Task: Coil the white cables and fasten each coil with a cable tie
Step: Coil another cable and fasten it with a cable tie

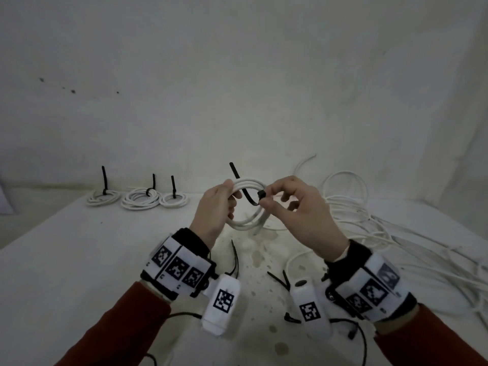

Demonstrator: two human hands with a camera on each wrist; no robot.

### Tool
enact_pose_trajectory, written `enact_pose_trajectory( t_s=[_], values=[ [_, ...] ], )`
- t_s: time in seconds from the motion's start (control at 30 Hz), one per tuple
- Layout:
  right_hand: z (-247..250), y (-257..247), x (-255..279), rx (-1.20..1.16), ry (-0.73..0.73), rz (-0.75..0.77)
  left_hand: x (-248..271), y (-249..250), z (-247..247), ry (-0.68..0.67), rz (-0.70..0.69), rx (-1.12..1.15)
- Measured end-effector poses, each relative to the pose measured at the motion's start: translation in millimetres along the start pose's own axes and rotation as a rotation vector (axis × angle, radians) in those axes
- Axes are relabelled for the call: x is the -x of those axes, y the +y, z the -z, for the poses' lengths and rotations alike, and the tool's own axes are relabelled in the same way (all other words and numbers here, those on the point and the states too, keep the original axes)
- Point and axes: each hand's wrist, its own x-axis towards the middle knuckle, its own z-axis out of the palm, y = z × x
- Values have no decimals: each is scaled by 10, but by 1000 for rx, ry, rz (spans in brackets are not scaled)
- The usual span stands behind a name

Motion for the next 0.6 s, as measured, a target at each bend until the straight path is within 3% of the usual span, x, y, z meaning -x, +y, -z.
enact_pose_trajectory(
  t_s=[0.23,0.4,0.6],
  values=[
    [-61,93,-158,-143,169,-64,64,43,-61,-108,-135,-99],
    [-28,164,-289,-362,70,-237,76,-43,-55,-153,-250,-227],
    [-19,162,-351,-495,-69,-294,47,-33,-83,-173,-101,-21]
  ],
)
